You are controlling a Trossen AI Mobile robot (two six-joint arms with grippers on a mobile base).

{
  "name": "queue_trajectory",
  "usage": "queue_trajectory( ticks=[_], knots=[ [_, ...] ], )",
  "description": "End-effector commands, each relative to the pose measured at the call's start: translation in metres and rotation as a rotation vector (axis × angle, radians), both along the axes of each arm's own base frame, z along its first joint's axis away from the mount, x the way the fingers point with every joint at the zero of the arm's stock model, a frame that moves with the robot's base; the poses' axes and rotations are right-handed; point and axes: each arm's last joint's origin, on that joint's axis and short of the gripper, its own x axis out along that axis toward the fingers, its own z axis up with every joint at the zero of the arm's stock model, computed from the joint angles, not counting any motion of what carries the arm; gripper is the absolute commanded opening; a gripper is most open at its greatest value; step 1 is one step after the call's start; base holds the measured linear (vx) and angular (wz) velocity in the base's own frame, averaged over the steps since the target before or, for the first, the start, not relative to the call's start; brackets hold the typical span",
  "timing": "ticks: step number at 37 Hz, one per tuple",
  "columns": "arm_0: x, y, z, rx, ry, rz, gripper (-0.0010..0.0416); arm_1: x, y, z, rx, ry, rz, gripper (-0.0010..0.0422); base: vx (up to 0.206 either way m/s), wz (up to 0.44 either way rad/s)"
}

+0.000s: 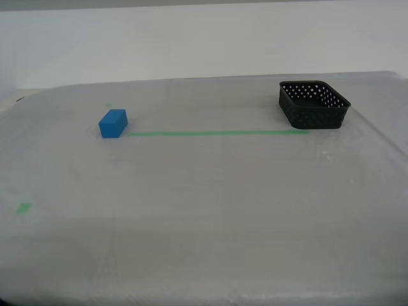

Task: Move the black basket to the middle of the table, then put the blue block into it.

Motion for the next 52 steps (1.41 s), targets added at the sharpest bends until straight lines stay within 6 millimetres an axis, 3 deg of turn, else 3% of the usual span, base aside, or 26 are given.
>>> queue_trajectory(
  ticks=[1,20,52],
  knots=[
    [0.008,0.001,-0.003,0.018,0.044,0.012,0.0000,0.000,0.000,0.001,0.002,-0.005,0.000,0.0000,0.000,0.000],
    [0.039,0.005,-0.034,0.015,0.174,0.024,0.0000,0.000,0.000,0.001,0.002,-0.004,0.001,0.0000,0.000,0.000],
    [0.038,0.008,-0.031,0.004,0.154,0.055,0.0000,0.000,0.000,0.001,0.002,-0.004,0.000,0.0000,0.000,0.000]
  ],
)
